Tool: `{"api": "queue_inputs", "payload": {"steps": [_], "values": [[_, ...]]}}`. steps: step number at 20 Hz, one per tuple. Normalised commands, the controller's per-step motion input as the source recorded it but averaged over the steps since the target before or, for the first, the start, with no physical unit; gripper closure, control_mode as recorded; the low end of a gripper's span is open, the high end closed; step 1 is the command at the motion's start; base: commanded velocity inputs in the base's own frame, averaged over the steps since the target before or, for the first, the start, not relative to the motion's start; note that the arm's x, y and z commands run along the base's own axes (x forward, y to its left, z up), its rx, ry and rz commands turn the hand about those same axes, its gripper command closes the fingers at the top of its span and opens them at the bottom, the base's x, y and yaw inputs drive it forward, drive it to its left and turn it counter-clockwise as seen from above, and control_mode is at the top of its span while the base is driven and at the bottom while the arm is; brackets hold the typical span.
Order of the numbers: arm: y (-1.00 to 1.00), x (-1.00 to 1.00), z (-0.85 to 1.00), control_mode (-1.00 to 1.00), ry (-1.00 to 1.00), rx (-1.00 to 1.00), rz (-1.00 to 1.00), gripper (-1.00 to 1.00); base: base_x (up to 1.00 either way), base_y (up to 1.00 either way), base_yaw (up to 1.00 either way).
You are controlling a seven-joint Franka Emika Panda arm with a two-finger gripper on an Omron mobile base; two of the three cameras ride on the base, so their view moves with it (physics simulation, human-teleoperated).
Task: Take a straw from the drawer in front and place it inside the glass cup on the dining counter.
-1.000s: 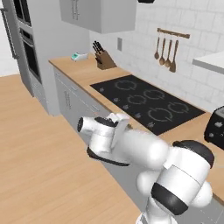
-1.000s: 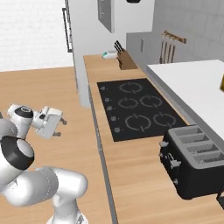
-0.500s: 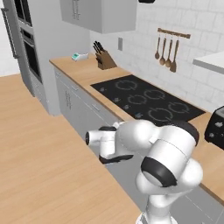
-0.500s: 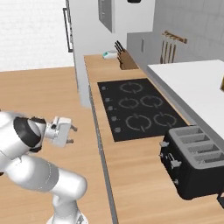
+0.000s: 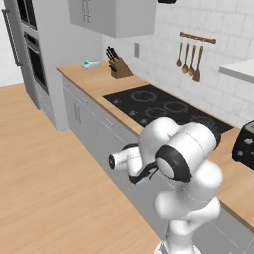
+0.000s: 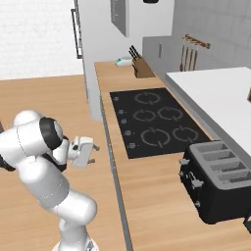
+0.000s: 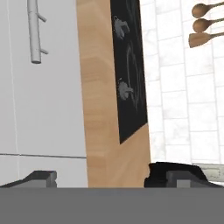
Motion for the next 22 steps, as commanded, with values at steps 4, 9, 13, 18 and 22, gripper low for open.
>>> {"api": "queue_inputs", "payload": {"steps": [4,9,13,18,22], "values": [[-0.12,0.43,-0.38,-1.00,-0.02,0.00,0.09,-1.00,0.00,0.00,0.00],[0.00,0.39,-0.38,-1.00,-0.02,0.00,0.10,-1.00,0.00,0.00,0.00],[0.00,0.52,-0.34,-1.00,0.00,0.00,0.09,-1.00,0.00,0.00,0.00],[-0.03,0.52,-0.36,-1.00,0.00,0.00,0.08,-1.00,0.00,0.00,0.00],[-0.13,0.52,-0.34,-1.00,0.00,0.00,0.06,-1.00,0.00,0.00,0.00]]}}
